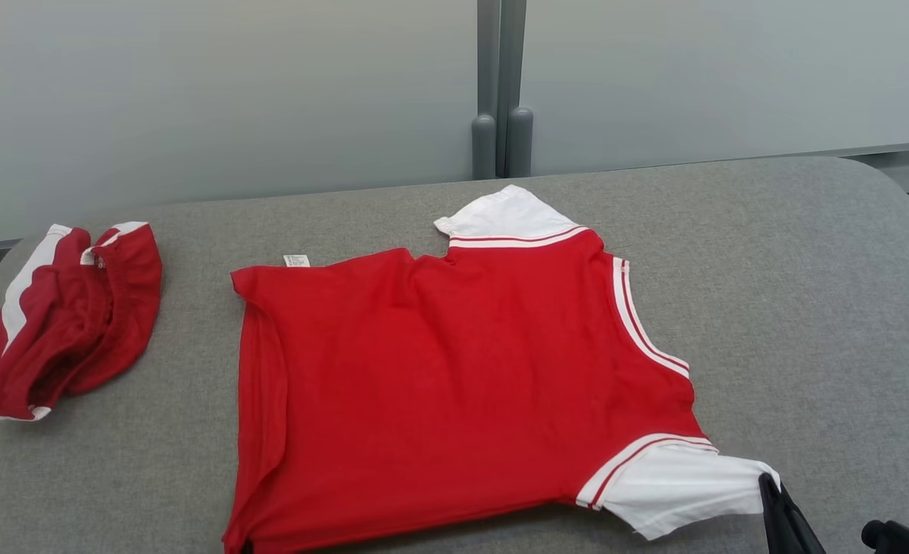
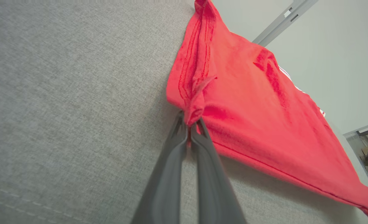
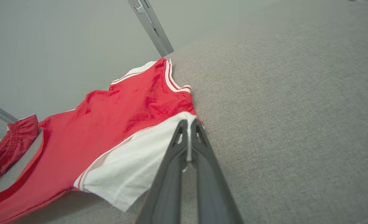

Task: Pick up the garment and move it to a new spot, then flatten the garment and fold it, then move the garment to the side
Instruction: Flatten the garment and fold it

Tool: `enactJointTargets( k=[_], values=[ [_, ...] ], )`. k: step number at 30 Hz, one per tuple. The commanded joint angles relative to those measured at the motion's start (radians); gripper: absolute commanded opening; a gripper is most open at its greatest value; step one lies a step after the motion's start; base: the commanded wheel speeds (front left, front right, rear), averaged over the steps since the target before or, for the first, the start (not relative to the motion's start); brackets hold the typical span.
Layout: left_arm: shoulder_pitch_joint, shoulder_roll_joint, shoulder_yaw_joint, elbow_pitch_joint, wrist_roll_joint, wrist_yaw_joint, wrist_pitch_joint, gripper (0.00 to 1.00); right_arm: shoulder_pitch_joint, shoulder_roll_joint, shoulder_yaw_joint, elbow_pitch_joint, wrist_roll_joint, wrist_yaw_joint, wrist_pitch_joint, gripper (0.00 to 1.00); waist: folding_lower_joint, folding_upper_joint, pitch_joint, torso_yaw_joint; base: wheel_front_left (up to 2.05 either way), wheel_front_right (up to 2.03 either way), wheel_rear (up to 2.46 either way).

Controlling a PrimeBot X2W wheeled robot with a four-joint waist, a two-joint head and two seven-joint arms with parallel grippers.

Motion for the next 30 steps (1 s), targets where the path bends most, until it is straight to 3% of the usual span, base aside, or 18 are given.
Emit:
enactJointTargets(
  k=[1, 15, 24, 30],
  values=[
    [0.011, 0.005, 0.003, -0.011, -0.007, 0.005, -0.003, 0.0, -0.01, -0.004, -0.004, -0.007, 0.009, -0.001, -0.006, 0.0, 0.0, 0.004, 0.0, 0.0, 0.0, 0.0, 0.0],
    [-0.086, 0.008, -0.022, -0.041, -0.012, 0.02, 0.039, 0.0, -0.095, -0.004, 0.008, 0.023, -0.019, -0.001, 0.024, 0.0, 0.0, 0.004, 0.022, 0.014, 0.0, 0.0, 0.0],
    [-0.261, 0.01, -0.028, 0.056, -0.005, 0.016, 0.047, 0.0, -0.286, -0.004, 0.01, 0.159, -0.041, -0.001, 0.022, 0.0, 0.0, 0.004, 0.065, 0.03, 0.0, 0.0, 0.0],
    [-0.425, 0.017, -0.035, 0.193, 0.008, 0.006, 0.047, 0.0, -0.455, -0.004, 0.013, 0.31, -0.074, -0.001, 0.017, 0.0, 0.0, 0.004, 0.132, 0.036, 0.0, 0.0, 0.0]
  ],
)
